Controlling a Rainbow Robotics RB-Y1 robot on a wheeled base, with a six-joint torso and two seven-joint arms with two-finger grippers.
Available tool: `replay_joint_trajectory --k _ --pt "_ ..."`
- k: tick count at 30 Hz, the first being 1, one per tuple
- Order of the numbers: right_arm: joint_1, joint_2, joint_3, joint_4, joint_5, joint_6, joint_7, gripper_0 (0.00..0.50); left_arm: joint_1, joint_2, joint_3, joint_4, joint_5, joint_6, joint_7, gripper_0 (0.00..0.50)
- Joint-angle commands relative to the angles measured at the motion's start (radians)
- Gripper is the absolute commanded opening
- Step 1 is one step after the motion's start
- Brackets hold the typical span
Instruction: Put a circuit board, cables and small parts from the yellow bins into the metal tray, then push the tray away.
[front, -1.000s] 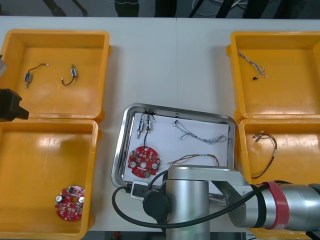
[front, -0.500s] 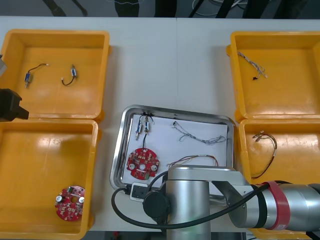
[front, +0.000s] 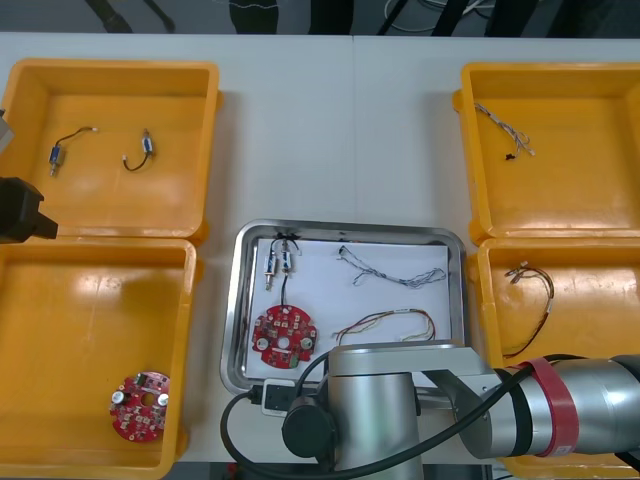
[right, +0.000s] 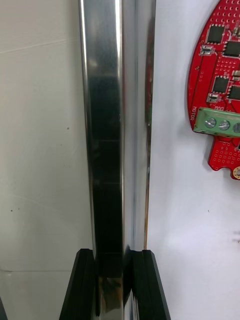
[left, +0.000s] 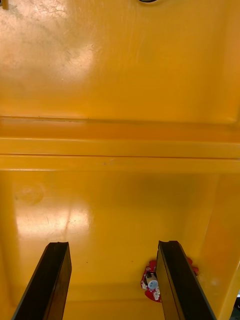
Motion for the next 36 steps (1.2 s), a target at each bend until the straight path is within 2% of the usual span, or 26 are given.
replay_joint_trajectory --k 1,13,19,23,29,36 --pt "-0.036 -0.013 0.038 -0.045 -0.007 -0.016 0.047 0.000 0.022 0.042 0.031 -0.028 -0.009 0.007 -0.093 0.500" --pt "-0.076 -0.025 0.037 -0.044 -0.030 -0.025 0.049 0.000 0.022 0.042 0.031 -0.028 -0.009 0.007 -0.093 0.500" --pt "-0.108 -0.030 0.014 -0.010 -0.096 -0.034 0.051 0.000 0.022 0.042 0.031 -0.028 -0.009 0.007 -0.093 0.500" --pt "-0.119 -0.030 0.003 -0.002 -0.113 -0.037 0.054 0.000 0.022 0.042 0.031 -0.028 -0.009 0.007 -0.093 0.500" --pt "-0.174 -0.030 -0.020 0.047 -0.200 -0.057 0.061 0.000 0.022 0.042 0.031 -0.028 -0.009 0.007 -0.093 0.500" --pt "-0.211 -0.030 -0.035 0.090 -0.239 -0.082 0.072 0.000 0.022 0.042 0.031 -0.028 -0.009 0.007 -0.093 0.500"
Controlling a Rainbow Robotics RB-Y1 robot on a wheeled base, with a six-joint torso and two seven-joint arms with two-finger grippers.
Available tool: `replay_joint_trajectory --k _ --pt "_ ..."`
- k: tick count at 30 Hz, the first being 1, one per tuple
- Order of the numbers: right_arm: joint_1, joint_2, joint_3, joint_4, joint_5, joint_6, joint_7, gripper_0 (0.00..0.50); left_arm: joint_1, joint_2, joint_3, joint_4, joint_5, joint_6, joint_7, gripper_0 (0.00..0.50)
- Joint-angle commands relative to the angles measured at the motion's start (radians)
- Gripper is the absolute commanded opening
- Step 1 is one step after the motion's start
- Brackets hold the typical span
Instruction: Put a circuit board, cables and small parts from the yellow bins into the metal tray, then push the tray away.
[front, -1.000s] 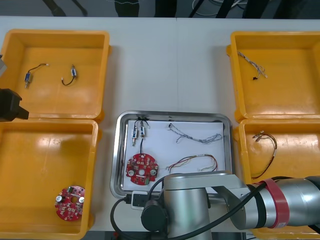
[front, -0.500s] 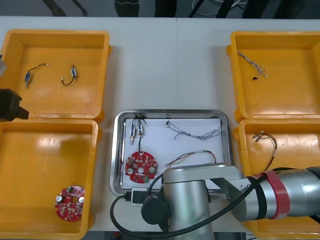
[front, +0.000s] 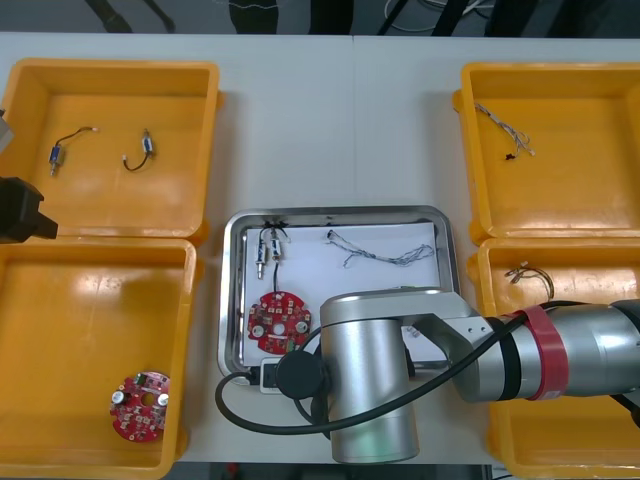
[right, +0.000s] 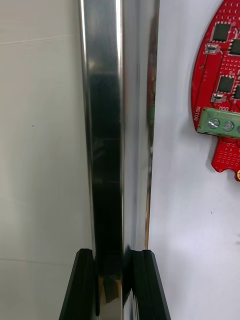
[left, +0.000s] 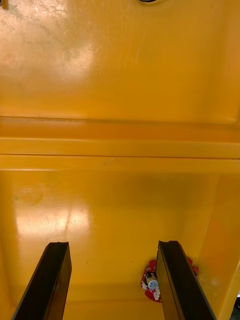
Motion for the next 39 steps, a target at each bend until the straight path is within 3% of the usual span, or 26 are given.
replay_joint_trajectory --k 1,14,39 --pt "-0.053 -0.012 -0.041 0.028 -0.048 -0.026 0.029 0.000 0.022 0.042 0.031 -0.028 -0.009 0.007 -0.093 0.500" --pt "-0.164 -0.016 -0.077 0.143 -0.186 -0.075 0.073 0.000 0.022 0.042 0.031 -0.028 -0.009 0.007 -0.093 0.500" --pt "-0.254 -0.027 -0.090 0.288 -0.213 -0.164 0.162 0.000 0.022 0.042 0.031 -0.028 -0.009 0.007 -0.093 0.500"
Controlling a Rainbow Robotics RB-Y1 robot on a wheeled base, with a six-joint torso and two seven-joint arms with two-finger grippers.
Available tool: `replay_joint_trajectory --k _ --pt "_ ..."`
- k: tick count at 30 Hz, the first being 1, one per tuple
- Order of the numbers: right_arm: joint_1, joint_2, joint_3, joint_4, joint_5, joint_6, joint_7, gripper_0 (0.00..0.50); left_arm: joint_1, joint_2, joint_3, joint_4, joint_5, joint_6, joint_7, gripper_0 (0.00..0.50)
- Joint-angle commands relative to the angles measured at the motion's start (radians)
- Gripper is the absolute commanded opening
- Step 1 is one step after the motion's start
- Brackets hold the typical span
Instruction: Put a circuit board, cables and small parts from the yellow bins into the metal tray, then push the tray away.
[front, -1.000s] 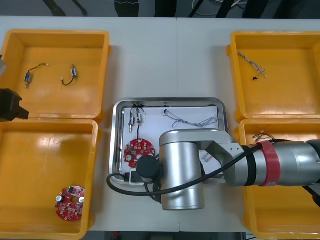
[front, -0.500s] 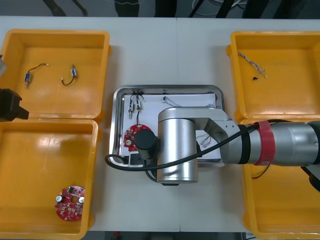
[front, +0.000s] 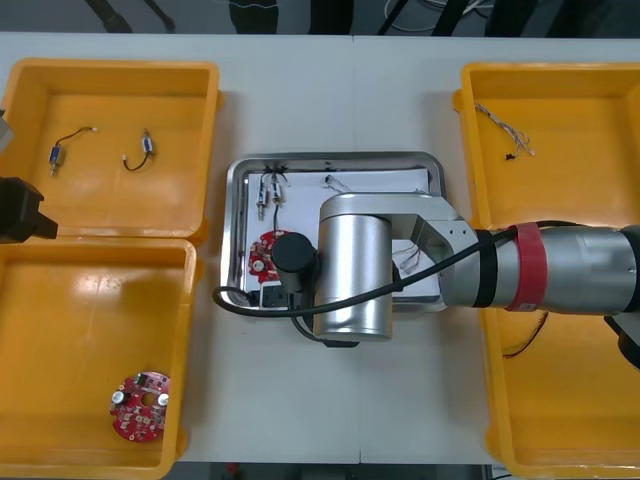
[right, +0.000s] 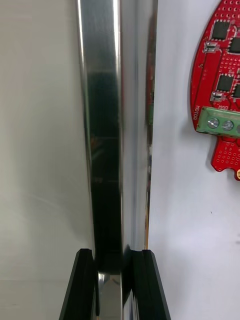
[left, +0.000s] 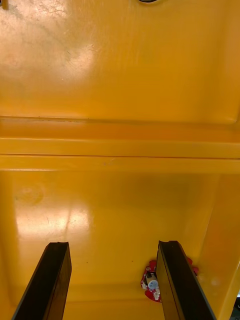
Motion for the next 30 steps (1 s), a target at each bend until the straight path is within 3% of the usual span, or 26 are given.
replay_joint_trajectory --k 1,30 --pt "-0.062 -0.019 -0.039 0.048 -0.040 -0.024 0.044 0.000 0.022 0.042 0.031 -0.028 -0.009 0.007 -0.093 0.500" --pt "-0.161 -0.028 -0.088 0.254 -0.038 -0.204 0.185 0.000 0.022 0.042 0.031 -0.028 -0.009 0.007 -0.093 0.500"
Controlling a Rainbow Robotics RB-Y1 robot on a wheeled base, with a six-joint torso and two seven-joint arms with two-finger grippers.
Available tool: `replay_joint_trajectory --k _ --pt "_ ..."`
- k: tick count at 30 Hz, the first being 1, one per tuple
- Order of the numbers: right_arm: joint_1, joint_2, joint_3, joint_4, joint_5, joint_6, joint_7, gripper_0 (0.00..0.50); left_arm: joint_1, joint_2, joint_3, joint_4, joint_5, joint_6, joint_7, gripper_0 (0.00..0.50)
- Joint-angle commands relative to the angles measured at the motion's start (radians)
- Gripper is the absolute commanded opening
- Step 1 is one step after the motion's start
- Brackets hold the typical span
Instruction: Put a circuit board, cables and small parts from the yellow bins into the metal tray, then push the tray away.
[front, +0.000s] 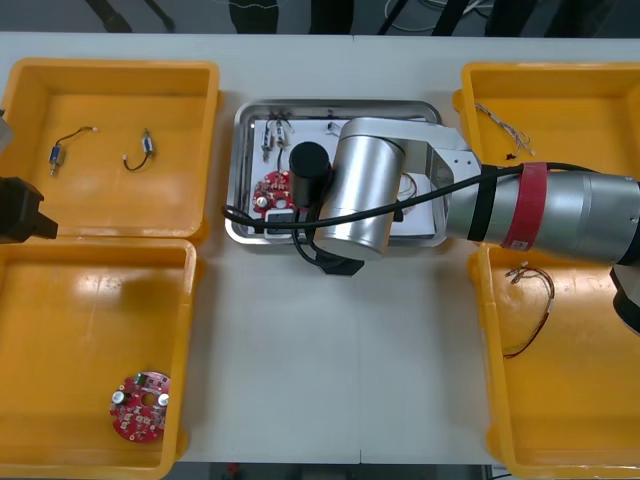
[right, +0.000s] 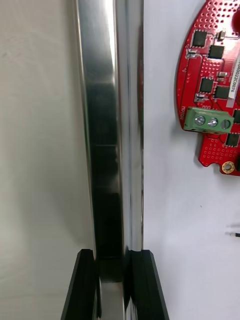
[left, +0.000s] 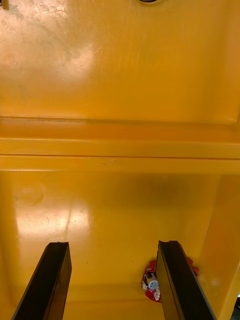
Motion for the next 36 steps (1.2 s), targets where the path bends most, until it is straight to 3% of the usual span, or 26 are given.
replay_joint_trajectory --k 1,24,36 --pt "-0.049 -0.022 -0.031 0.018 0.020 -0.043 0.049 0.000 0.022 0.042 0.031 -0.028 -0.009 0.007 -0.093 0.500" --pt "-0.115 -0.027 -0.094 0.129 0.021 -0.074 0.144 0.000 0.022 0.042 0.031 -0.028 -0.009 0.007 -0.093 0.500" --pt "-0.118 -0.027 -0.109 0.184 0.020 -0.141 0.173 0.000 0.022 0.042 0.031 -0.028 -0.009 0.007 -0.093 0.500"
